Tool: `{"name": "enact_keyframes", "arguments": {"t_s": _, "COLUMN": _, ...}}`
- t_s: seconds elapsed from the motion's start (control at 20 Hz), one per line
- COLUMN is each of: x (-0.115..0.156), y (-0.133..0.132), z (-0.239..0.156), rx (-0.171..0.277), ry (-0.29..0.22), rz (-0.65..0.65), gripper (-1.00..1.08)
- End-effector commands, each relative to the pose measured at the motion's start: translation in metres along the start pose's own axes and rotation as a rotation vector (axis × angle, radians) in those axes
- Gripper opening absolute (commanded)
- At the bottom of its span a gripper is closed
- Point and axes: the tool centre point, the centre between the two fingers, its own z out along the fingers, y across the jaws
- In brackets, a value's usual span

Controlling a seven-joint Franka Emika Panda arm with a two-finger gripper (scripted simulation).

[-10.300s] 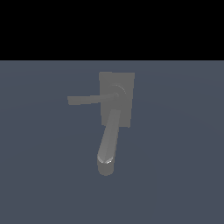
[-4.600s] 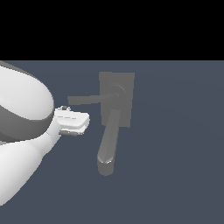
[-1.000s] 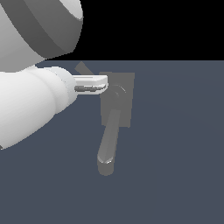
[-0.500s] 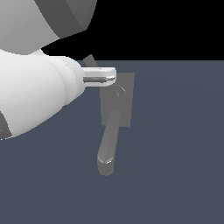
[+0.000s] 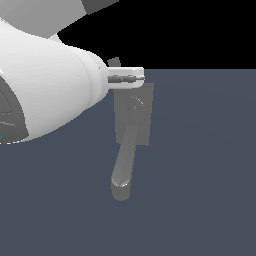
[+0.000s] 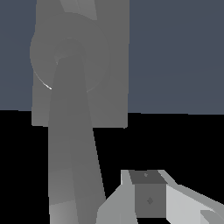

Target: Turn on the faucet by rotating a designated handle.

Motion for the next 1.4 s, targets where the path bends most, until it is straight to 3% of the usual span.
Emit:
{"name": "enact_keyframes", "arguments": {"t_s": 0.0, "x": -0.016, "y": -0.003, "z": 0.006, "rx": 0.000, "ry": -0.029, "rz": 0.004, "gripper": -1.00}}
{"name": "enact_keyframes", "arguments": {"t_s": 0.05, "x": -0.001, "y": -0.002, "z": 0.001, "rx": 0.002, "ry": -0.002, "rz": -0.001, "gripper": -1.00}}
{"name": "enact_keyframes", "arguments": {"t_s": 1.1, "x": -0.030, "y": -0.069, "z": 0.006, "rx": 0.000, "ry": -0.029, "rz": 0.004, "gripper": -1.00}}
{"name": "enact_keyframes", "arguments": {"t_s": 1.15, "x": -0.011, "y": -0.063, "z": -0.003, "rx": 0.004, "ry": 0.002, "rz": 0.018, "gripper": -1.00}}
{"name": "enact_keyframes", "arguments": {"t_s": 1.35, "x": -0.011, "y": -0.076, "z": -0.002, "rx": 0.003, "ry": -0.004, "rz": 0.015, "gripper": -1.00}}
